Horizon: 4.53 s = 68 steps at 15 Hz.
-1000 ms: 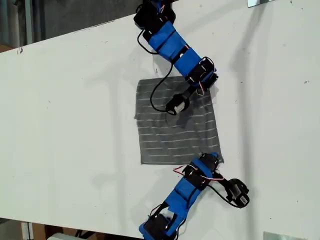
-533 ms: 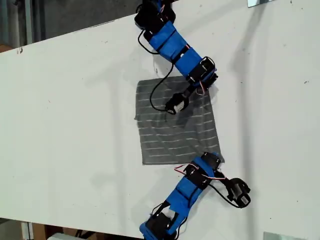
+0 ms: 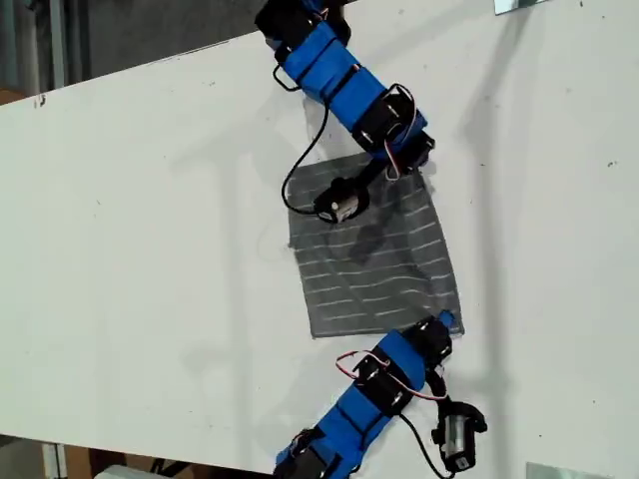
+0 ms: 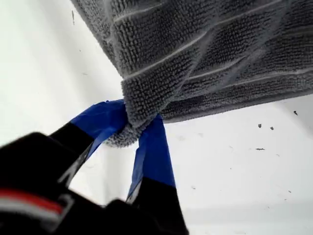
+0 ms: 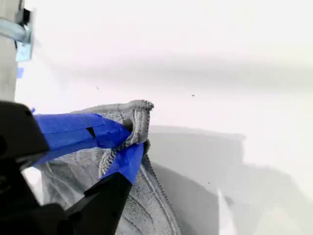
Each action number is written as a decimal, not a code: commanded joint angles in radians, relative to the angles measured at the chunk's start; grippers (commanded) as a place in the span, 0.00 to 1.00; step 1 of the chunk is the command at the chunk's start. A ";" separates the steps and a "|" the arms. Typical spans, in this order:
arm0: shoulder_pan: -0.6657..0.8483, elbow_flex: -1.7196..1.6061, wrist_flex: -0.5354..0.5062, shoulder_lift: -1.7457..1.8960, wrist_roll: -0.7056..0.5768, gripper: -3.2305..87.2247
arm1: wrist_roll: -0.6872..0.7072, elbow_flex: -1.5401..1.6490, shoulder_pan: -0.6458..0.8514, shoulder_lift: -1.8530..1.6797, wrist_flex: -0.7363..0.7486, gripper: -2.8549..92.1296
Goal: Grasp corners of a square towel and fold twice.
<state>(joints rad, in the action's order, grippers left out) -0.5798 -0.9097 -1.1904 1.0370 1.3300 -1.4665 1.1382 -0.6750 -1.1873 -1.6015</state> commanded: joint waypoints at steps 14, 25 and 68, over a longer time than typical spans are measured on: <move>0.431 -0.726 -0.051 0.770 0.035 0.03 | 0.351 0.387 0.531 -0.586 0.066 0.03; 0.904 -1.100 0.037 0.885 -0.170 0.03 | 0.624 0.494 0.971 -0.367 0.212 0.03; 0.486 -1.844 -0.189 2.117 0.336 0.21 | 0.489 1.042 0.937 -0.367 0.451 0.33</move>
<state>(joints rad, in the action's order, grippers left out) -0.0675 -2.7274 -1.3576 3.0450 1.6291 -0.9572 2.1951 0.2730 -1.5754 -1.1628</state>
